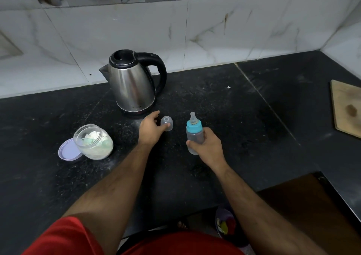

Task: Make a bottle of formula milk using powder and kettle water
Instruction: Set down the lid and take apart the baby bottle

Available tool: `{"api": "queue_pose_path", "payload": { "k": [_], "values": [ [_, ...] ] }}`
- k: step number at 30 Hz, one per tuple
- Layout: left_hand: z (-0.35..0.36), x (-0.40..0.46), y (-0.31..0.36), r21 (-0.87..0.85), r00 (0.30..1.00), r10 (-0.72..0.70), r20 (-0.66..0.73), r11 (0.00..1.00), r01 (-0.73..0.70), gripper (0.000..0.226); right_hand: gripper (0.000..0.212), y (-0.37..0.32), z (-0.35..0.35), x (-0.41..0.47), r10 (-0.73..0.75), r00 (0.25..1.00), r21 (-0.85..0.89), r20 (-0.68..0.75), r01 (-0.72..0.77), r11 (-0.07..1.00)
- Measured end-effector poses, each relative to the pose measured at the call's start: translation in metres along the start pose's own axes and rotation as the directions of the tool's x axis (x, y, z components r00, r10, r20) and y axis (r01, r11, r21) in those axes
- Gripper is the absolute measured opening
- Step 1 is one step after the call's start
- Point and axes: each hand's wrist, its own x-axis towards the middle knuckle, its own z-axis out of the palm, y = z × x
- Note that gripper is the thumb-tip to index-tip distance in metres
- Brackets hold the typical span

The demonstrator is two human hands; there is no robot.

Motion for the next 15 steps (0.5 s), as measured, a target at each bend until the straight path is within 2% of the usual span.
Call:
{"api": "queue_pose_path", "payload": {
  "k": [3, 6, 8, 10, 15],
  "values": [
    [-0.006, -0.015, 0.008, -0.119, 0.995, 0.044, -0.091, 0.991, -0.055, 0.048, 0.052, -0.002, 0.002, 0.000, -0.012, 1.000, 0.030, 0.006, 0.012, 0.999],
    [-0.014, -0.031, 0.018, -0.318, 0.997, 0.076, 0.005, 0.945, -0.071, 0.027, 0.047, -0.005, 0.005, 0.000, -0.036, 0.997, 0.093, 0.061, 0.030, 0.995],
    [-0.022, -0.041, 0.028, -0.396, 0.990, 0.109, 0.087, 0.916, -0.066, 0.023, 0.045, -0.011, 0.008, -0.001, -0.069, 0.987, 0.153, 0.144, 0.047, 0.987],
    [-0.030, -0.047, 0.034, -0.434, 0.971, 0.146, 0.187, 0.899, -0.052, 0.029, 0.045, -0.019, 0.010, -0.005, -0.106, 0.967, 0.216, 0.233, 0.055, 0.975],
    [-0.052, -0.051, 0.039, -0.479, 0.872, 0.228, 0.434, 0.878, 0.008, 0.069, 0.037, -0.041, 0.017, -0.015, -0.184, 0.875, 0.345, 0.447, 0.022, 0.938]
  ]
}}
